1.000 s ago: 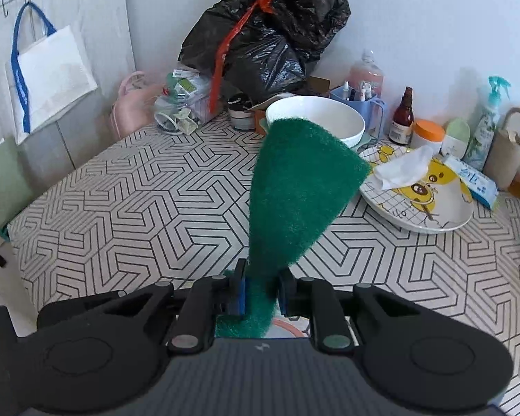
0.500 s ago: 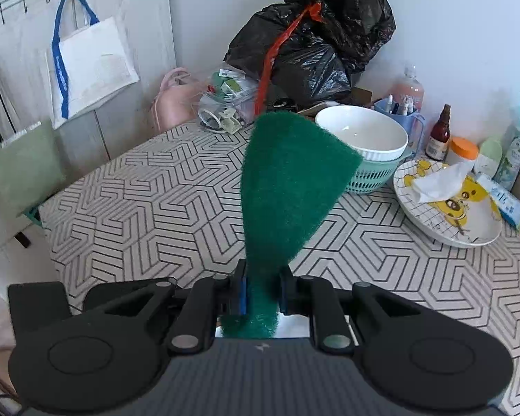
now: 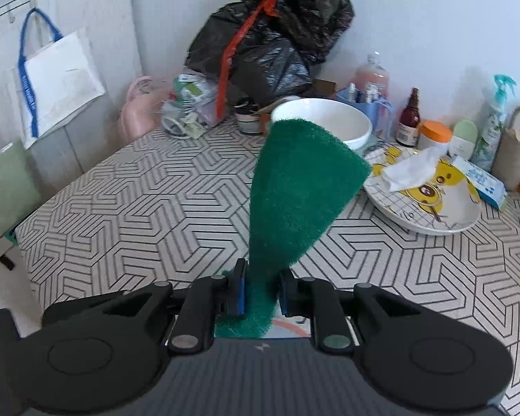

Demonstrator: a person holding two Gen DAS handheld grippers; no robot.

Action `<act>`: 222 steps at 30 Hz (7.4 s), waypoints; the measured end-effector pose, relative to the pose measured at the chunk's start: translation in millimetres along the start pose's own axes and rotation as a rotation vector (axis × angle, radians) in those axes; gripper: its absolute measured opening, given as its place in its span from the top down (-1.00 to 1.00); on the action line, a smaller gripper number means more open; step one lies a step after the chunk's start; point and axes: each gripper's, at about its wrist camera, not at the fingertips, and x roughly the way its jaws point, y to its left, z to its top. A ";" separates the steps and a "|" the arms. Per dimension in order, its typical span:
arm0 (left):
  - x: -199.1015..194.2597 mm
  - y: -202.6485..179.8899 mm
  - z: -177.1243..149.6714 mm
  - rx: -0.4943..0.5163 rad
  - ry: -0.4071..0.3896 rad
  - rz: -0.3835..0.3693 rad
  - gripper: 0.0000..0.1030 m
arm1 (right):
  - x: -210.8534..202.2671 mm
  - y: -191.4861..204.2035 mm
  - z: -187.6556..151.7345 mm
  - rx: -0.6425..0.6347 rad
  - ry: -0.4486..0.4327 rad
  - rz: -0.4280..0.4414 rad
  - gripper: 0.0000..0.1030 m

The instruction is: Clean bowl

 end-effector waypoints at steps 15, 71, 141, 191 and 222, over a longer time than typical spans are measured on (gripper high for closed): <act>0.6 -1.0 2.7 -0.035 0.017 -0.018 0.25 | -16.2 17.8 -9.5 -0.037 -0.037 0.068 0.65; 3.8 4.0 0.9 -0.041 0.008 -0.023 0.25 | 7.3 -45.7 -26.8 0.247 -0.071 0.063 0.59; 0.2 7.4 -7.1 -0.011 -0.020 -0.008 0.17 | -36.5 8.8 -54.5 0.190 -0.236 -0.065 0.70; 7.5 10.2 -0.4 -0.036 -0.007 -0.009 0.14 | -51.3 -20.5 -97.2 0.343 -0.132 0.053 0.70; 8.6 14.8 -1.2 -0.060 -0.004 -0.041 0.15 | -3.6 -21.8 -79.5 0.329 0.032 0.103 0.35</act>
